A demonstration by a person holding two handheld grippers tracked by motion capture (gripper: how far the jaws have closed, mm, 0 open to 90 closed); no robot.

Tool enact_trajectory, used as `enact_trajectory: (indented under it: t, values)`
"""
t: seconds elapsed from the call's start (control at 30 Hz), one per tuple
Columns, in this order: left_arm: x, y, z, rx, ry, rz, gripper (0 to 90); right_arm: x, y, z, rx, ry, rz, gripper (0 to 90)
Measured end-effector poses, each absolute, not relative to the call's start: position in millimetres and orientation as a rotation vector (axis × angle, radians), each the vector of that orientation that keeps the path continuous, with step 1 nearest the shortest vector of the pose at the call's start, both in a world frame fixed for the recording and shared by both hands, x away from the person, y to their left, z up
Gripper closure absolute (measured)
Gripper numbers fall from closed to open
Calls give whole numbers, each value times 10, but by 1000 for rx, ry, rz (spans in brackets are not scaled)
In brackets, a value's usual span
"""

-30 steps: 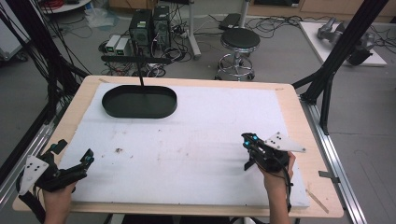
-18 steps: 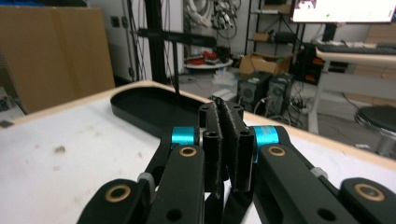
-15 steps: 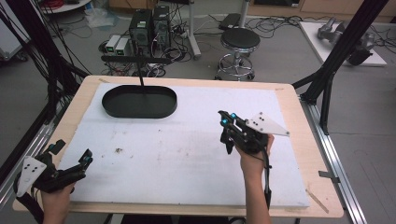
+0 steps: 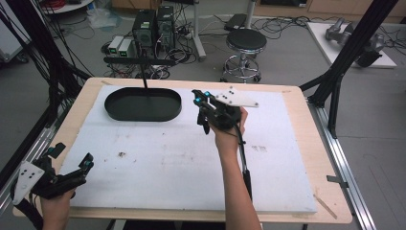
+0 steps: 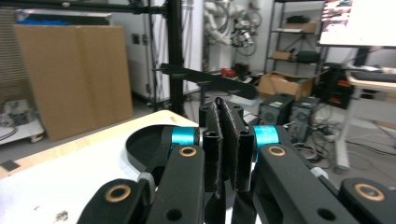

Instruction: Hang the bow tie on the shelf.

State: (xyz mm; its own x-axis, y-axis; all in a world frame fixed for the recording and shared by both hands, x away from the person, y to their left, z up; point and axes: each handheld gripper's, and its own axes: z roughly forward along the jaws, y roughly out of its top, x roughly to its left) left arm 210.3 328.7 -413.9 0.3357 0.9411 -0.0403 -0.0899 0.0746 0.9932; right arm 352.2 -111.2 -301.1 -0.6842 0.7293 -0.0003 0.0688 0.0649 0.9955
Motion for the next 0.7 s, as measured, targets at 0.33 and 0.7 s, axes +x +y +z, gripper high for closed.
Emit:
enact_trajectory:
  t: [0.33,0.7]
  values:
    - [2107,3308,-4129,1225,903,969,38,3892,-668,-2938,717,1934,1667,864]
    - [2095,3251,-4088,1244,867,979,38,4475,-169,-2845,630,2007,1708,865]
